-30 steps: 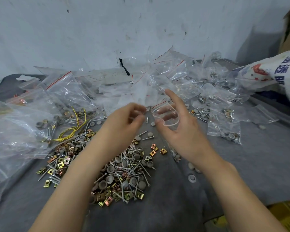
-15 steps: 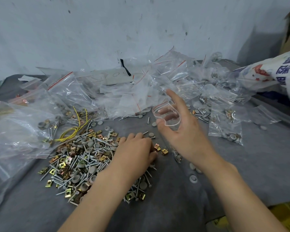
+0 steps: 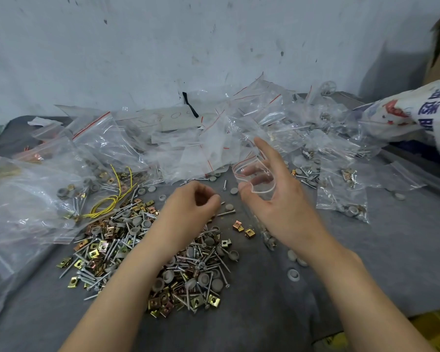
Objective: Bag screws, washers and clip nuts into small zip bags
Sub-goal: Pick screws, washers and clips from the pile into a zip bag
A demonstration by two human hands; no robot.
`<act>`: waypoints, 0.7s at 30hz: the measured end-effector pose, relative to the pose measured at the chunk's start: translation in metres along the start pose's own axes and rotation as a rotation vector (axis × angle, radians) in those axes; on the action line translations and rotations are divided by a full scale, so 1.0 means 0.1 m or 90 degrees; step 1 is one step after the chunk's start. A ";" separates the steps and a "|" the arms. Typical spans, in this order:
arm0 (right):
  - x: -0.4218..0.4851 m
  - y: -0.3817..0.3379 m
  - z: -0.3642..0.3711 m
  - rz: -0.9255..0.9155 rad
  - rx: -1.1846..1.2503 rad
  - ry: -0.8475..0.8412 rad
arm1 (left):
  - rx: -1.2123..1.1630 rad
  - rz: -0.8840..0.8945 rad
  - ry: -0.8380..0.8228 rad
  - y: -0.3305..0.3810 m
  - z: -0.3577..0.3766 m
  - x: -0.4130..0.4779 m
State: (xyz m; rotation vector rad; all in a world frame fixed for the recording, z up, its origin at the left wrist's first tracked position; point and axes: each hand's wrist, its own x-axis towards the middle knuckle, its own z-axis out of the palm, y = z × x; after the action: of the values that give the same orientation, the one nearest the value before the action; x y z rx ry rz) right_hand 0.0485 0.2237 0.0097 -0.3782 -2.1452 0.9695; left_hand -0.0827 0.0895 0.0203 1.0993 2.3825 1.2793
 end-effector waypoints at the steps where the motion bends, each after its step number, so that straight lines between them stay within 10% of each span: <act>1: 0.00 0.00 0.00 0.001 0.000 0.000 | -0.037 -0.011 0.008 0.00 -0.02 0.01; 10: 0.00 -0.01 0.00 0.002 -0.011 -0.007 | -0.673 -0.161 -0.134 0.10 -0.08 0.01; 21: -0.01 0.03 0.01 -0.012 -0.017 -0.003 | -0.764 -0.188 -0.150 0.13 -0.10 0.02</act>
State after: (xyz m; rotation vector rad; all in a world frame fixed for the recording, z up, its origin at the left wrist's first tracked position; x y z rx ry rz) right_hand 0.0478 0.2247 0.0067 -0.3687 -2.1651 0.9326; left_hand -0.0828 0.0895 0.0365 0.4362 1.1148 1.8577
